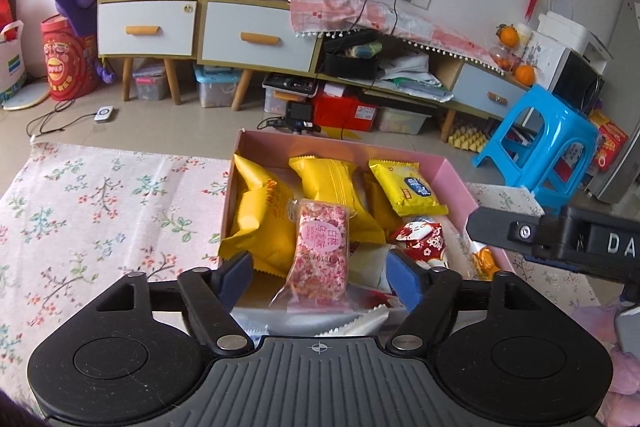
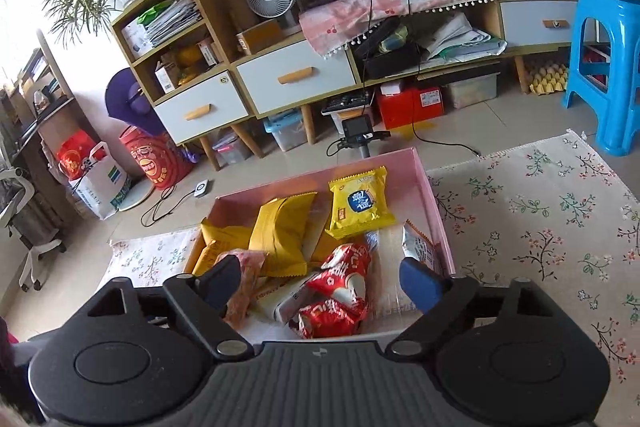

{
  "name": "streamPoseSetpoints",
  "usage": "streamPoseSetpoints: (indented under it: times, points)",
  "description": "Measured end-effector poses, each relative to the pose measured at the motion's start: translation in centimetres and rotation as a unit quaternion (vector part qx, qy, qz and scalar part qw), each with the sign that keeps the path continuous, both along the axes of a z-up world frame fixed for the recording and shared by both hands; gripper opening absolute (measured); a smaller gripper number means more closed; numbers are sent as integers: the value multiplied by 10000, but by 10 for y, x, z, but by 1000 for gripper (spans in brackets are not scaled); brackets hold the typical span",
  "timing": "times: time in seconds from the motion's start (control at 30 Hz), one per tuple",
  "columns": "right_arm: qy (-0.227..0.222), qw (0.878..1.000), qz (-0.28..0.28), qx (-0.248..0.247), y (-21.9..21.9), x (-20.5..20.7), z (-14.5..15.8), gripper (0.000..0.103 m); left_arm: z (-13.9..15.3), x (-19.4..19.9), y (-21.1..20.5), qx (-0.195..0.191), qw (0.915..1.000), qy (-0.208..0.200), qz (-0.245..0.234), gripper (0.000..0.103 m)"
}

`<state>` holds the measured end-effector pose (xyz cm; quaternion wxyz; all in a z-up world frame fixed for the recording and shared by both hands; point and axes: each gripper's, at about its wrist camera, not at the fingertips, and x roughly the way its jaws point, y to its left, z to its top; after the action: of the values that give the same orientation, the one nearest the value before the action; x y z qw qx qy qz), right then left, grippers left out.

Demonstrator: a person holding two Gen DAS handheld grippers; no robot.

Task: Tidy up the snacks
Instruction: 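Open the left tool inside the box while the right tool releases the red packets there, then move the left tool toward the square cake while the right tool moves toward the Pecan Kernel packet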

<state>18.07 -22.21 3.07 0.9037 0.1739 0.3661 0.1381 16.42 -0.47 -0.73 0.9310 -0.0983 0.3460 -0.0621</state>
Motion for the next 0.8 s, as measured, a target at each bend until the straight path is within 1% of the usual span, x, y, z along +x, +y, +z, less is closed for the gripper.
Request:
streamPoseSetpoints:
  times: [0.1, 0.17, 0.27, 0.37, 0.47, 0.67, 0.8]
  points:
    - [19, 10000, 49, -77, -1, -7, 2, 81, 4, -7, 3, -33, 10000, 62, 28, 79]
    - [21, 9999, 83, -119, -3, -11, 3, 82, 7, -13, 5, 0, 10000, 69, 25, 83]
    - [10, 9999, 110, -105, -9, -19, 7, 83, 10, -23, 6, 98, 9999, 46, 11, 88]
    - [-35, 9999, 86, -81, -16, -26, 11, 87, 13, -33, 8, 132, 9999, 53, 2, 91]
    - [-59, 9999, 90, -68, -20, -32, 13, 88, 15, -43, 10, 156, 9998, 73, 18, 95]
    - [-59, 9998, 122, -173, -25, -44, 12, 89, 12, -64, 15, 201, 9997, 171, -15, 97]
    - [-56, 9991, 231, -342, -25, -53, 8, 90, 12, -79, 21, 269, 9994, 203, -73, 97]
